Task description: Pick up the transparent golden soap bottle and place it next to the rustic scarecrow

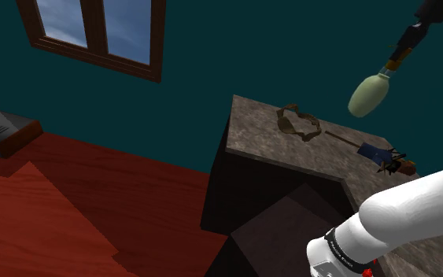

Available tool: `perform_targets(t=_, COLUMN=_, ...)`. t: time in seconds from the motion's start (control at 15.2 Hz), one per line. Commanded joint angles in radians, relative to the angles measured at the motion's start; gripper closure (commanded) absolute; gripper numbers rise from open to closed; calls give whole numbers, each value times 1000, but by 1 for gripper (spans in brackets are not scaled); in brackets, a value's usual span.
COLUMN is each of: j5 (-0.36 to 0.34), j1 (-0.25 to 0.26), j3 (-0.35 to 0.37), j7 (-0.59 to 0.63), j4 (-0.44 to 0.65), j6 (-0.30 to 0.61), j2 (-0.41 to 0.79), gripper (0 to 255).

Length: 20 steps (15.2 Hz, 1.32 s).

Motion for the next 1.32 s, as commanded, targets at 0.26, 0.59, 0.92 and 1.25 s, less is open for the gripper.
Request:
perform_targets(t=0.26, j5=-36, j1=-47, j3=-98, j7=-153, j4=-12, j6=4, j2=-26, gripper=255)
perform_targets(t=0.59, j5=-51, j1=-81, j3=-196, j7=-292, j4=19, j6=2, j2=-13, gripper=255)
perform_targets(t=0.92, j5=-39, j1=-113, j3=-321, j7=-451, j4=83, j6=1, j2=41, gripper=255)
perform_targets(t=1.25, j5=38, j1=-157, j3=-489, j7=-646, j4=187, j6=-2, j2=161, gripper=255)
